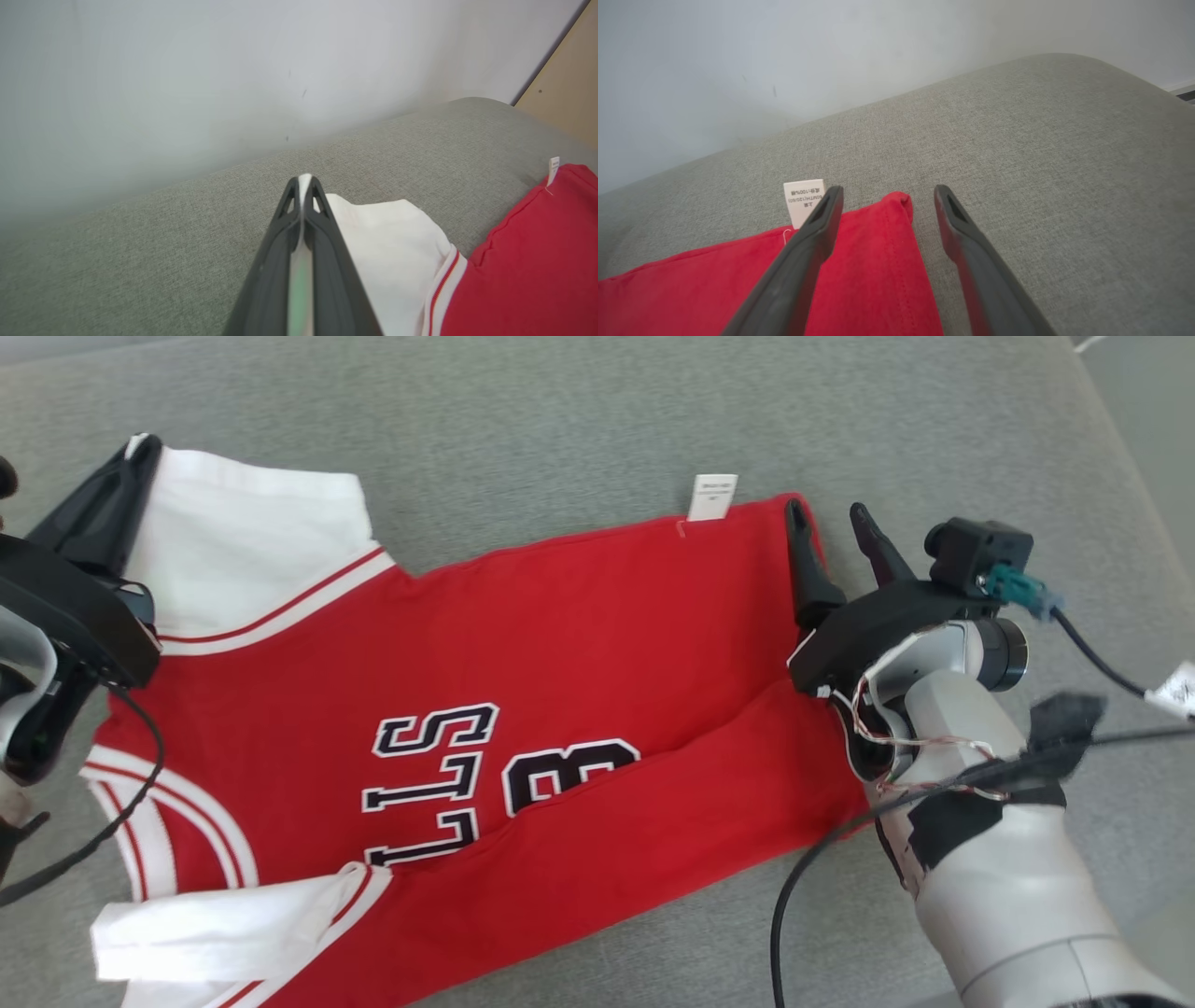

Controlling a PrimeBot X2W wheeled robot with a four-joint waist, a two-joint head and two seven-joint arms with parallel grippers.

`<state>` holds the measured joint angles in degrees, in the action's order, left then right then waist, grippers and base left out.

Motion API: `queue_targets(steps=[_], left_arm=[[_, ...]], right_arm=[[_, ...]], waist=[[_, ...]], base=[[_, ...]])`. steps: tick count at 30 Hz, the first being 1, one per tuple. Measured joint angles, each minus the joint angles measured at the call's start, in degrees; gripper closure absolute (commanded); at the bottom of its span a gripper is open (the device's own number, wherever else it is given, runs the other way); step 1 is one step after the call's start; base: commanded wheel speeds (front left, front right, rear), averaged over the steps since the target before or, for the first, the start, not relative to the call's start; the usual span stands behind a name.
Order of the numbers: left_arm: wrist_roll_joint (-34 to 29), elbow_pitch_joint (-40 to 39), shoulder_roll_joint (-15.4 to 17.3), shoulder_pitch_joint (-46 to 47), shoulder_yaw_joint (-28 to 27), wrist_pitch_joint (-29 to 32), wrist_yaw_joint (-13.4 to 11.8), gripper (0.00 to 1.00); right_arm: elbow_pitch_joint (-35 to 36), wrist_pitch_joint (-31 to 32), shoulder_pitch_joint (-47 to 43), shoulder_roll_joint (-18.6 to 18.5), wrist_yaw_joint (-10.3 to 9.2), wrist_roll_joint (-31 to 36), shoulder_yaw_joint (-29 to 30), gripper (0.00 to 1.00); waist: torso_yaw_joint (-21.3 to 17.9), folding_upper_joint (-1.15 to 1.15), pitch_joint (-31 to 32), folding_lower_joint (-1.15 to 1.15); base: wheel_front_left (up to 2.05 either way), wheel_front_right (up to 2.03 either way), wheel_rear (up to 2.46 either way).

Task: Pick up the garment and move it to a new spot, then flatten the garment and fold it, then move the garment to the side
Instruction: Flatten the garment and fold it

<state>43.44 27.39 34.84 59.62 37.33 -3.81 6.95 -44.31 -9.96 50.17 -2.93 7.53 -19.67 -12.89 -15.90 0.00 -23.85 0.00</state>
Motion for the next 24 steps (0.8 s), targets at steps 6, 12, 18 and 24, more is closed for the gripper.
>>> queue_targets(steps=[6,12,18,24], left_arm=[[-0.1,-3.8,-0.1,-1.2,0.0,-1.8,-0.6,1.00],[-0.1,-7.8,-0.1,-2.2,0.2,-1.8,-1.6,1.00],[-0.1,-10.3,-0.1,-2.6,0.3,-1.8,-2.5,1.00],[0.2,-11.6,0.6,-4.5,-0.3,-3.6,-3.2,1.00]], right_arm=[[-9.4,1.4,5.2,0.0,0.00,2.7,4.5,0.00],[-17.1,1.2,10.1,-0.1,0.00,5.0,8.4,0.03],[-23.1,-0.8,13.4,-0.2,0.00,9.2,11.5,1.00],[-24.7,-3.7,14.6,-0.2,-0.01,12.5,13.2,1.00]], waist=[[2.2,0.00,0.0,0.00],[4.0,0.00,-0.5,0.00],[5.3,0.00,-1.2,0.00],[5.9,0.00,-0.7,0.00]], base=[[0.00,0.00,0.00],[0.00,0.00,0.00],[0.00,0.00,0.00],[0.00,0.00,0.00]])
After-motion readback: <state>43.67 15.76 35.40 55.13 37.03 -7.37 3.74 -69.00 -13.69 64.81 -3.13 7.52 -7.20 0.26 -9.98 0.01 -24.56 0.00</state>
